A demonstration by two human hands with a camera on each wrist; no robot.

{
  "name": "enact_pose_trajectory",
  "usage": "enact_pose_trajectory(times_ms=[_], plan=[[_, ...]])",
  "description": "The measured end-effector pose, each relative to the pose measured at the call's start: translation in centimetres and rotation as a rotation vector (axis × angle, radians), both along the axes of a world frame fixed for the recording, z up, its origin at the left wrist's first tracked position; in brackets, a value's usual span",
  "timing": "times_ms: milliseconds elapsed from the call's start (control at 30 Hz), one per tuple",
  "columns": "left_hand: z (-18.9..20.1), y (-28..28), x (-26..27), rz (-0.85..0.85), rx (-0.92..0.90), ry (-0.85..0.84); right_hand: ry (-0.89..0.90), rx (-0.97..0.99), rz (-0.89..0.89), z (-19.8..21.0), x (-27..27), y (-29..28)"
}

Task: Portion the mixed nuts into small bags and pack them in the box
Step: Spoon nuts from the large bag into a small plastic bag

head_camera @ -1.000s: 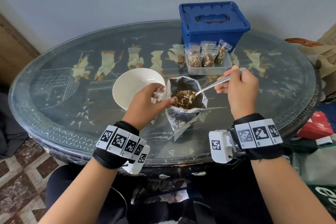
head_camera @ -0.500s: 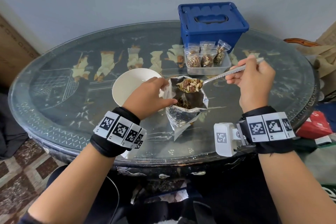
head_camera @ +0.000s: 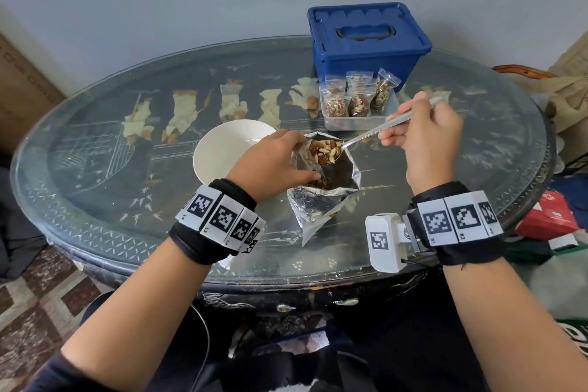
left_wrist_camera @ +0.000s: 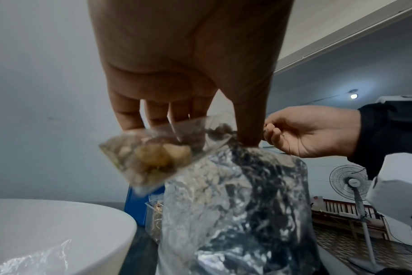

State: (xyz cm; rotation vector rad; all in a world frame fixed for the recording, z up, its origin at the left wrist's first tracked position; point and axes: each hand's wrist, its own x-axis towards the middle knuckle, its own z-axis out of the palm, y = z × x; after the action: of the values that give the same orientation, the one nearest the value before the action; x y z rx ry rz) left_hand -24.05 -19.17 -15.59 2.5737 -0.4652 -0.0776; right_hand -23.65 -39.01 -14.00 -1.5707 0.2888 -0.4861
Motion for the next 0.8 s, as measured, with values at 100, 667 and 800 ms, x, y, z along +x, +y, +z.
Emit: enact_pose_trajectory(times_ms=[100,667,800], plan=[[0.0,-0.1,0.0,-0.009,0.004,0.003,0.002,-0.025,0.013,-0.2,0.0,0.2],[-1.0,-0.1,0.0,0.028,-0.067,-0.029,-0.092,-0.161,0.137,0.6,-0.7,3.0],[-1.4,0.0,-0.3,0.061,-0.156,-0.064,-0.178,-0.227,0.231,1.1,-1.1,4.0]])
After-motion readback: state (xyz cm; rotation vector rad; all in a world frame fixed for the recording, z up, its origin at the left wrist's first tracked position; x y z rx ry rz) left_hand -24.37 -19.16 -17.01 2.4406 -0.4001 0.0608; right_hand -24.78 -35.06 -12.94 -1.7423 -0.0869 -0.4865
